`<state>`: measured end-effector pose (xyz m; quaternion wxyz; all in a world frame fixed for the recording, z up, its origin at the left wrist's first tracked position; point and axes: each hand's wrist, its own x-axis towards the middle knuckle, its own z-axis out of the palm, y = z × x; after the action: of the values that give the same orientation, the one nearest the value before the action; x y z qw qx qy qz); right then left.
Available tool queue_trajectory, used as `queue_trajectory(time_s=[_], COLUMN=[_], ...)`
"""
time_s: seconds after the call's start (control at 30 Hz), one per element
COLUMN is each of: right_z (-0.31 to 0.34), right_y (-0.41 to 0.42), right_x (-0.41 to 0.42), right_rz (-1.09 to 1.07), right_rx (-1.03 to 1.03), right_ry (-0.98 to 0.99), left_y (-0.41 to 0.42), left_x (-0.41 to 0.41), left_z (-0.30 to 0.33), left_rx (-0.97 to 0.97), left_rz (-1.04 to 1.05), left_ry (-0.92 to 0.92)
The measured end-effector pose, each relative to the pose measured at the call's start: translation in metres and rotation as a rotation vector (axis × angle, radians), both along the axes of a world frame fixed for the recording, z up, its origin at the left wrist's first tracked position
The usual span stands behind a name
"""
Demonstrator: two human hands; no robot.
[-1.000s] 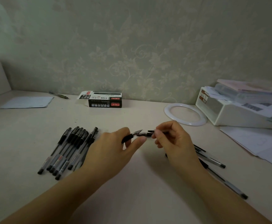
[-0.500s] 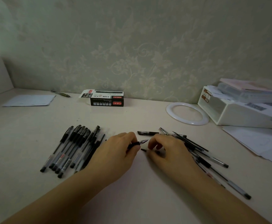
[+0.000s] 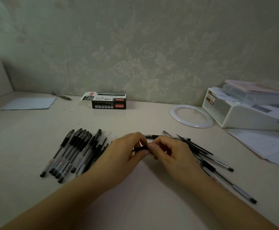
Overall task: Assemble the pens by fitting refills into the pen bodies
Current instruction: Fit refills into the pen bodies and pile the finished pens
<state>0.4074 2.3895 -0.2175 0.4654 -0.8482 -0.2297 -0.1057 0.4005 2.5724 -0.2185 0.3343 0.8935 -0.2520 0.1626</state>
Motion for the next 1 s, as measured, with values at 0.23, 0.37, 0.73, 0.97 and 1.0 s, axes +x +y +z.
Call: queue_trajectory(time_s=[0.23, 0.37, 0.73, 0.97, 1.0], right_z=[-0.0022, -0.0035, -0.0041, -0.0046, -0.0045], right_y=[-0.0015, -0.0026, -0.0019, -0.0014, -0.0013], right_x=[0.0049, 0.0068, 0.0061, 0.0068, 0.0064], right_rz=[0.032, 0.057, -0.013, -0.012, -0.025], right_rx=[0.103, 0.083, 0.095, 0.113, 0.114], right_ry=[0.050, 0.049, 0.052, 0.040, 0.041], left_y=[0.0024, 0.0024, 0.0012, 0.0022, 0.0021], left_x=[-0.0004, 0.0002, 0.0001, 0.0010, 0.0010], left_z=[0.0044, 0.0015, 0.0000, -0.0003, -0.0005], left_rx=[-0.042, 0.006, 0.043, 0.023, 0.025], left_rz=[-0.039, -0.015, 0.021, 0.030, 0.029], left_ry=[-0.006, 0.044, 0.029, 0.036, 0.033])
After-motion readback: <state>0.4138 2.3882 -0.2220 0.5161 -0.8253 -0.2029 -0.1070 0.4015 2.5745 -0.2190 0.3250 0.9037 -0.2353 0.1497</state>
